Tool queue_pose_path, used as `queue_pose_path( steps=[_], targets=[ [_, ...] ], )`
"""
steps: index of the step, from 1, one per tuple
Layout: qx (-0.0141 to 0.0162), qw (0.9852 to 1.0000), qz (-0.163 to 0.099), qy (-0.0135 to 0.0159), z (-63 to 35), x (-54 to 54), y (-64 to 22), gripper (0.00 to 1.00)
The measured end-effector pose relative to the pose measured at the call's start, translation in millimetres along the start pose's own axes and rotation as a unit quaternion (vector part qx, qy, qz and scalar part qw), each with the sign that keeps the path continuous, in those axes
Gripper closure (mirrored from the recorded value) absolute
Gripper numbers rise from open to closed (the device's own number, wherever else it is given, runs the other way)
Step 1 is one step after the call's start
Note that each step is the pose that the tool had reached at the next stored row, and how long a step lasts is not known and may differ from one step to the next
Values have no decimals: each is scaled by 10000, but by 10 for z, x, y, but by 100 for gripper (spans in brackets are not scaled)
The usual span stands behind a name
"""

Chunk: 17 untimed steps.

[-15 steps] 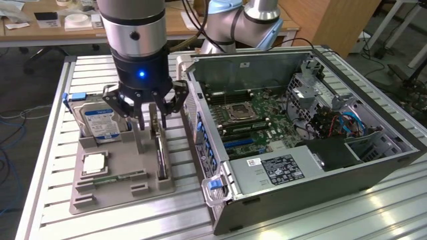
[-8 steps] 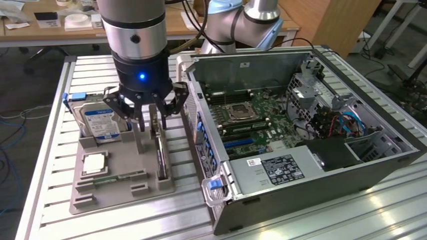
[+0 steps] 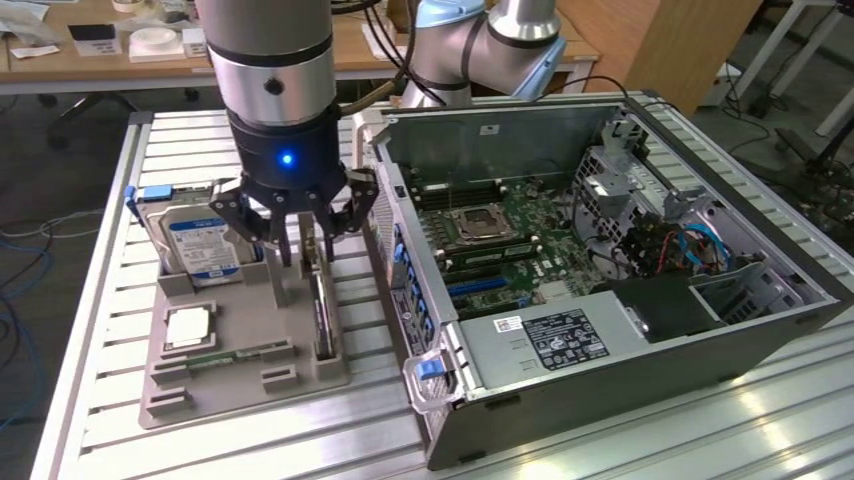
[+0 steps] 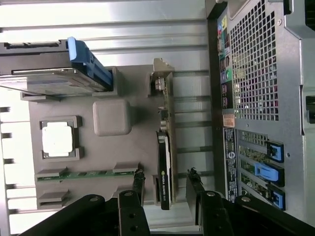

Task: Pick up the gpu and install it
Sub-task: 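Pick up the gpu and move the gpu toward the slot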

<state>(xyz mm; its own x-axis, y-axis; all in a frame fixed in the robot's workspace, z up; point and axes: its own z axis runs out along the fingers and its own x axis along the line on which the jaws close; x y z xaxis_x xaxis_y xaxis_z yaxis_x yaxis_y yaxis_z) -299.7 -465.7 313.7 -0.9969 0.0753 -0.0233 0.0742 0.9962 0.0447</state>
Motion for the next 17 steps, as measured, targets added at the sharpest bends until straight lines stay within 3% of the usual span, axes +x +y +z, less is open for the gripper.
queue_pose_path(
  steps=[17],
  targets=[
    [0, 10000, 0, 0, 267, 3, -12, 53]
  ],
)
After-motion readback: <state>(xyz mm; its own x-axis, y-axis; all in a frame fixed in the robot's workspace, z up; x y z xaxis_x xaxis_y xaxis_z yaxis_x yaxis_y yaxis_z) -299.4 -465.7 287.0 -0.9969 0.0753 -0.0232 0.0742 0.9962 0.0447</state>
